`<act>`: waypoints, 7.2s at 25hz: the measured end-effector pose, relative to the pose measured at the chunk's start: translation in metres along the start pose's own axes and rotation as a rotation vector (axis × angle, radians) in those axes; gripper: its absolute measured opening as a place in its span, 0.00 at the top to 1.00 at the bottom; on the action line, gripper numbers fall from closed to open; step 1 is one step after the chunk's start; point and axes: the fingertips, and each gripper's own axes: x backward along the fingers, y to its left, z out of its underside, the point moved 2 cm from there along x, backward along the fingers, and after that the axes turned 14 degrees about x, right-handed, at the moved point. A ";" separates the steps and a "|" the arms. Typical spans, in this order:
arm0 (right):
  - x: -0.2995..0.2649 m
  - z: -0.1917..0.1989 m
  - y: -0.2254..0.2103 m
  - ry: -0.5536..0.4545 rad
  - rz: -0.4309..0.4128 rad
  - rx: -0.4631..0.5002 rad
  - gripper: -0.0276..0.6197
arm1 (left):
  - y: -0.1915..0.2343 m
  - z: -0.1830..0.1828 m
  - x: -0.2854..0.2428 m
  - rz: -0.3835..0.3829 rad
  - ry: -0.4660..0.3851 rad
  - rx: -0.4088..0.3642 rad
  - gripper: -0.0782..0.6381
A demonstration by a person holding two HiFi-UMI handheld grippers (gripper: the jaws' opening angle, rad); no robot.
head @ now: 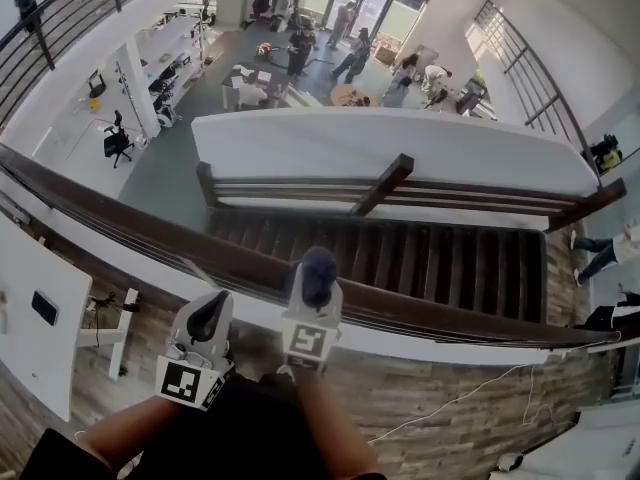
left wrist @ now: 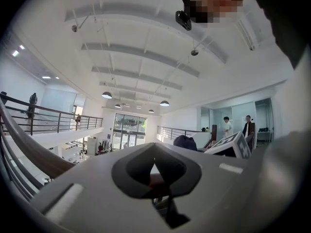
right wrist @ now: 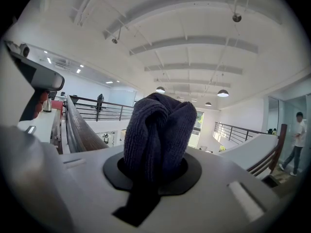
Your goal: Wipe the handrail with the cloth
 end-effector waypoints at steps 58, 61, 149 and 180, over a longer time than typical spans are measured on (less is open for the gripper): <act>0.081 0.083 -0.138 -0.164 0.174 -0.151 0.86 | -0.118 0.039 -0.028 0.061 0.041 0.040 0.89; 0.086 0.090 -0.148 -0.145 0.194 -0.148 0.86 | -0.122 0.043 -0.028 0.071 0.048 0.041 0.89; 0.019 -0.002 0.122 -0.235 -0.253 -0.146 0.85 | 0.054 -0.009 0.062 -0.166 -0.047 0.070 0.89; -0.105 0.084 0.228 -0.071 -0.106 -0.027 0.85 | 0.148 0.006 0.051 -0.028 -0.013 0.010 0.89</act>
